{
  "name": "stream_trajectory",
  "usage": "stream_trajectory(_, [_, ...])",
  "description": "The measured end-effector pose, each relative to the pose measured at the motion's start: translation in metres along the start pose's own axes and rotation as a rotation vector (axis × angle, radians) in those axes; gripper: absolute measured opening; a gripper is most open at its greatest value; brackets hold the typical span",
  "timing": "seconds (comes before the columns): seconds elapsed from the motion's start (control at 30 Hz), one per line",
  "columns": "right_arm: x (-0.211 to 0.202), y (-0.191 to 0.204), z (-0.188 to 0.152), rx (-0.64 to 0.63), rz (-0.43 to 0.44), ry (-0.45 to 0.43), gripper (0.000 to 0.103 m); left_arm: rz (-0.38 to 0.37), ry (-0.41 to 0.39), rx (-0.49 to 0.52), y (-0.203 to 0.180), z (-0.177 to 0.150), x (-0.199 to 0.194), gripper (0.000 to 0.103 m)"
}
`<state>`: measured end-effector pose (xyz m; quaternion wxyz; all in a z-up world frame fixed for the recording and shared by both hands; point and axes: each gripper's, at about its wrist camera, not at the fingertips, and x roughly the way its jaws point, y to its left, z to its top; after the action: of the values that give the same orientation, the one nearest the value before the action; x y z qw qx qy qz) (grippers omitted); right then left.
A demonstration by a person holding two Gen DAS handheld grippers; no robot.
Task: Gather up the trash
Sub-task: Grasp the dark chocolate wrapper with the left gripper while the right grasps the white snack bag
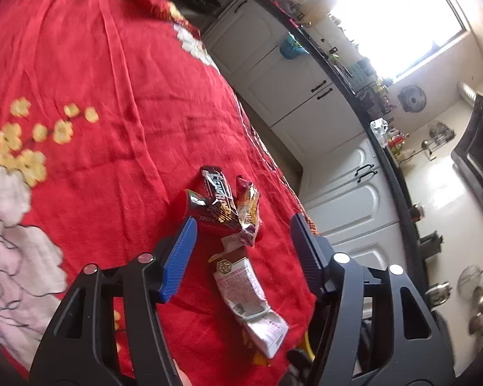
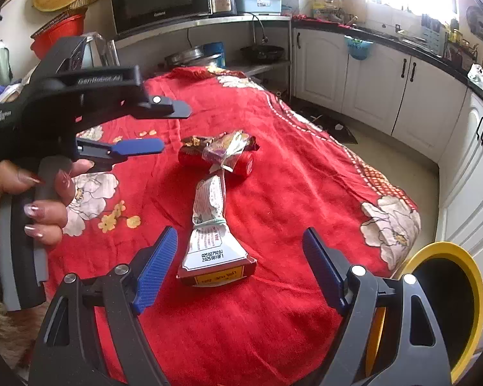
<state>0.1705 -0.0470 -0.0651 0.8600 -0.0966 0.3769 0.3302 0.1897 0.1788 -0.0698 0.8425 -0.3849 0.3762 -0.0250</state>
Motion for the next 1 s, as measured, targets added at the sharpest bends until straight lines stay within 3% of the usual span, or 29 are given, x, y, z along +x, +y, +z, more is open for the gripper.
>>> stream_trajectory(0.27, [0.02,0.004,0.001,-0.017,0.006,0.035,0.077,0.001,0.018,-0.049,0.004,0.007,0.014,0.038])
stream_trajectory(0.47, [0.034,0.006,0.001,-0.028,0.02,0.061,0.077,0.034,0.018,-0.069,0.005,0.01,0.02,0.037])
stream_trajectory(0.53, [0.038,0.009,0.001,-0.029,0.024,0.068,0.076,0.043,0.019,-0.077,0.007,0.011,0.022,0.03])
stream_trajectory(0.8, [0.05,0.005,-0.002,-0.003,0.057,0.106,0.06,0.072,0.023,-0.078,0.011,0.013,0.028,0.009])
stream_trajectory(0.87, [0.053,0.005,-0.002,0.0,0.064,0.114,0.054,0.076,0.019,-0.066,0.01,0.012,0.027,0.007])
stream_trajectory(1.0, [0.054,0.006,-0.006,-0.009,0.072,0.12,0.054,0.087,0.001,-0.034,0.007,0.011,0.022,0.006])
